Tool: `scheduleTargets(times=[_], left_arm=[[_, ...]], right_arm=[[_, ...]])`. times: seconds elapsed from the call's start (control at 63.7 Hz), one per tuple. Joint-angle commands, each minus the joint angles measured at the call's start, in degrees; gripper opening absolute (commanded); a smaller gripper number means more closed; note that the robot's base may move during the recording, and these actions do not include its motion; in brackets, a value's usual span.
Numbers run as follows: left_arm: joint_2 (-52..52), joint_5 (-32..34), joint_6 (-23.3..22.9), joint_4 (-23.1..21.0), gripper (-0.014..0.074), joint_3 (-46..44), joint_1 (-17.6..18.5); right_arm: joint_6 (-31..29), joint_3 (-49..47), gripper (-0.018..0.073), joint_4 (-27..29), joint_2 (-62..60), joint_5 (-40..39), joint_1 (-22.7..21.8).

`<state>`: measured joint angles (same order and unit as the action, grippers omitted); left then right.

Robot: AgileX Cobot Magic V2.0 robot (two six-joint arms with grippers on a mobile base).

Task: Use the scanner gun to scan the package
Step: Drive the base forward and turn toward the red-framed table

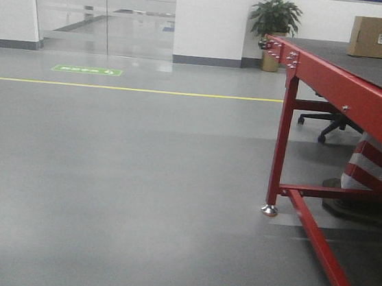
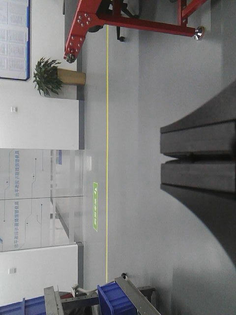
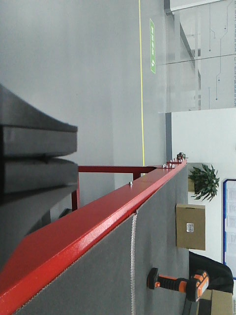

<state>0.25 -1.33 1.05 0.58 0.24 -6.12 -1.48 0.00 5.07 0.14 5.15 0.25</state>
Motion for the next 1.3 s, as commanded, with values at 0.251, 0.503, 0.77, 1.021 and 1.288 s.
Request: scheduleTargets(times=[0.251, 0.503, 0.77, 1.021, 1.288], left_arm=[[-0.25, 0.8, -0.38, 0.26, -0.0111, -0.24, 0.03], [-0.25, 0.8, -0.38, 0.26, -0.0111, -0.24, 0.03], [-0.25, 0.8, -0.38, 0.26, -0.0111, -0.24, 0.03], [-0.25, 0.8, -0.38, 0.26, -0.0111, -0.24, 0.03], [-0.25, 0.8, -0.38, 0.26, -0.0111, -0.24, 0.14]], right_arm=[[0.06, 0.0, -0.0153, -0.39, -0.14, -0.87, -0.25], [0.06, 0.0, -0.0153, -0.39, -0.14, -0.87, -0.25], [0.06, 0.0, -0.0153, -0.39, -0.14, -0.87, -0.25], [0.06, 0.0, -0.0153, -0.39, -0.14, -0.87, -0.25], [0.06, 0.0, -0.0153, -0.39, -0.14, -0.87, -0.25]])
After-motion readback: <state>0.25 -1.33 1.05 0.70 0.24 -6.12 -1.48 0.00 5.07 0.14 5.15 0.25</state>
